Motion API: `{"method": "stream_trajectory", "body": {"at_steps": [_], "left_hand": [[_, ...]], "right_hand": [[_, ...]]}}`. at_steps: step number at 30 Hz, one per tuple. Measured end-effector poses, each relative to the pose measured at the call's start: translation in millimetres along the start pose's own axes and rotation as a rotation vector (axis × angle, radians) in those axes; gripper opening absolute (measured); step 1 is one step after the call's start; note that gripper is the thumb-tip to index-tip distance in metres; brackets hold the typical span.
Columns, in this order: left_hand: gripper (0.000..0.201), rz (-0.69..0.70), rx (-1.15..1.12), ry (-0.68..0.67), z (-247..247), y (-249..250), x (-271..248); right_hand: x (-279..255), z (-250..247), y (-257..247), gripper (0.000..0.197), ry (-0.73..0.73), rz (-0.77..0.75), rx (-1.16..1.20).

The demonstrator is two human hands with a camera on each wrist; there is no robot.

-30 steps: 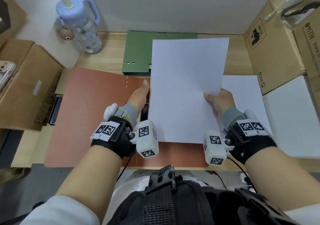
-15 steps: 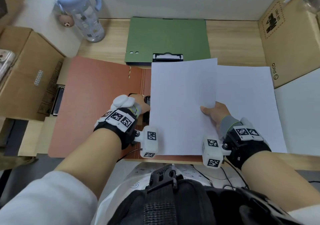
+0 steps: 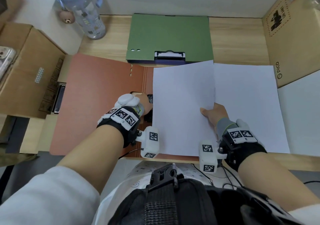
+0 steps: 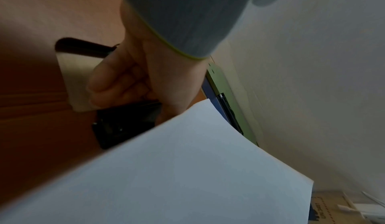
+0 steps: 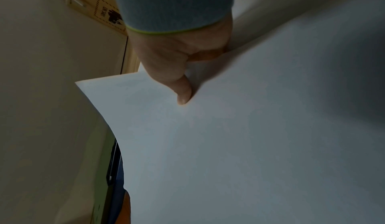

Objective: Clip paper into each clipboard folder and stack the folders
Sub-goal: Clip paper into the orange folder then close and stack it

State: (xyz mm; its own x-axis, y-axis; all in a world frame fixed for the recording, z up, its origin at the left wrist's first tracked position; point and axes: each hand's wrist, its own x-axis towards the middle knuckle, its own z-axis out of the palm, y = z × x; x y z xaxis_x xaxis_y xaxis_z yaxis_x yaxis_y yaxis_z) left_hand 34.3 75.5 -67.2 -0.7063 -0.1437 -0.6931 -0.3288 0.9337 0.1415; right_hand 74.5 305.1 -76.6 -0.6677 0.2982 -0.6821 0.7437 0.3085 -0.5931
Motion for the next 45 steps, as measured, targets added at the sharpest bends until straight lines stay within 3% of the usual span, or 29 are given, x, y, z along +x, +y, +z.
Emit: {"method": "stream_trajectory", "body": {"at_steps": [6,10,14,31,37,45], "left_hand": [[0.04,0.072,-0.026,-0.037,-1.7,-6.8,-0.9],[0.027,0.056,-0.269,-0.252,-11.1,-13.3,-5.3],[0.037,-0.033,-0.406,-0.326,-10.2,-13.2,-5.7],[0.033,0.002,-0.364,-0.258,-8.7,-14.1,-5.9],[0.024,0.025,-0.246,-0.224,-9.3,-10.5,-9.5],[0.034,-0.011,-0.107,-0.152,-8.4,-4.7,-10.8]], "right_hand": [[0.8,1.2,1.4,0.038,0.01,-0.014,-0.03],[1.5,1.8,1.4,0.04,0.01,-0.016,-0.051],[1.3,3.3,1.3,0.039,0.017,-0.014,-0.061],[-2.8,13.2,1.4,0.037,0.008,-0.014,-0.047],[-2.8,13.4,-0.3,0.036,0.011,-0.009,-0.066],[-4.2,14.0,-0.5,0.036,0.014,-0.006,-0.056]]}}
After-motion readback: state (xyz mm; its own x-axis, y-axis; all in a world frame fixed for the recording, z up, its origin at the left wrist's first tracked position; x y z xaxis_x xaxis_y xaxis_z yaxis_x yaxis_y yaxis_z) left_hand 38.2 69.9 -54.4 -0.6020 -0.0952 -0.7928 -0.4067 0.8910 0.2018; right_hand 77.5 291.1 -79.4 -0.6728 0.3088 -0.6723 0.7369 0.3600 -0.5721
